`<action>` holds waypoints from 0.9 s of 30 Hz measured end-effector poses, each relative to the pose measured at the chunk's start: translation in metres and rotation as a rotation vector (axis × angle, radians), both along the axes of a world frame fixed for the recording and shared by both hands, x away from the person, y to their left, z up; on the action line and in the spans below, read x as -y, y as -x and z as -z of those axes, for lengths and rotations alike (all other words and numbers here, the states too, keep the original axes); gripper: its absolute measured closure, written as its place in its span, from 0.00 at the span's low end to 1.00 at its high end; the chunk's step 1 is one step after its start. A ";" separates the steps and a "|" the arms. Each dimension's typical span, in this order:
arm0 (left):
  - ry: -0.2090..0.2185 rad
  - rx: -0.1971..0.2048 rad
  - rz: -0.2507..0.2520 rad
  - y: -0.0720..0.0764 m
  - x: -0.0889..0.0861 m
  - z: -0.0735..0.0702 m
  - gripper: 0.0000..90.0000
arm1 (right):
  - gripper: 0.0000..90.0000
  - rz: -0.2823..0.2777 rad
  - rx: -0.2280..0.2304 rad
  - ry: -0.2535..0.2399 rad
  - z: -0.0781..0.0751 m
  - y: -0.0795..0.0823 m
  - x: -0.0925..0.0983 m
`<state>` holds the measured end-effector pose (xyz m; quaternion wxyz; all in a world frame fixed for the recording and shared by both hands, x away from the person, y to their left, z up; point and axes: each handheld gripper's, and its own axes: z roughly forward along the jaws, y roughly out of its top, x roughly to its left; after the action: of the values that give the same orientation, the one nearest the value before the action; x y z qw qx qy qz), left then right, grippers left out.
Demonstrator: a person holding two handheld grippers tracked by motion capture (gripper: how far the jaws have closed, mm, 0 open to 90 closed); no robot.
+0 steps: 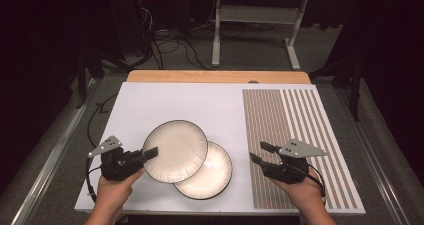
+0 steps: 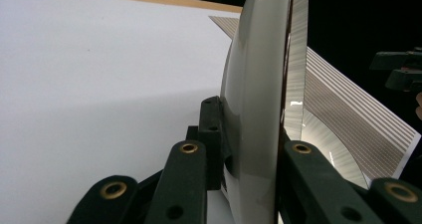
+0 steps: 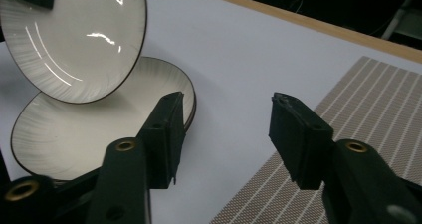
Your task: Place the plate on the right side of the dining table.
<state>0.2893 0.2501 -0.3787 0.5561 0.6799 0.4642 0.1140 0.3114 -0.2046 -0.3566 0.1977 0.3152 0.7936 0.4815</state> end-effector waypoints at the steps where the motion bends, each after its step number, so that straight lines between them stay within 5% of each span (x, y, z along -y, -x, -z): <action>1: 0.000 0.005 -0.005 0.001 0.000 0.000 0.88 | 0.47 0.012 0.003 -0.001 -0.001 0.001 0.003; 14: -0.087 0.122 -0.016 0.007 0.004 -0.006 0.88 | 0.01 0.078 0.054 -0.072 -0.001 0.001 0.028; 27: -0.126 0.138 0.007 0.009 0.002 -0.008 0.87 | 0.01 0.114 0.073 -0.079 0.000 0.003 0.032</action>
<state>0.2804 0.2477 -0.3704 0.5432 0.7058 0.4142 0.1877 0.3085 -0.2364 -0.3571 0.2408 0.3496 0.7470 0.5116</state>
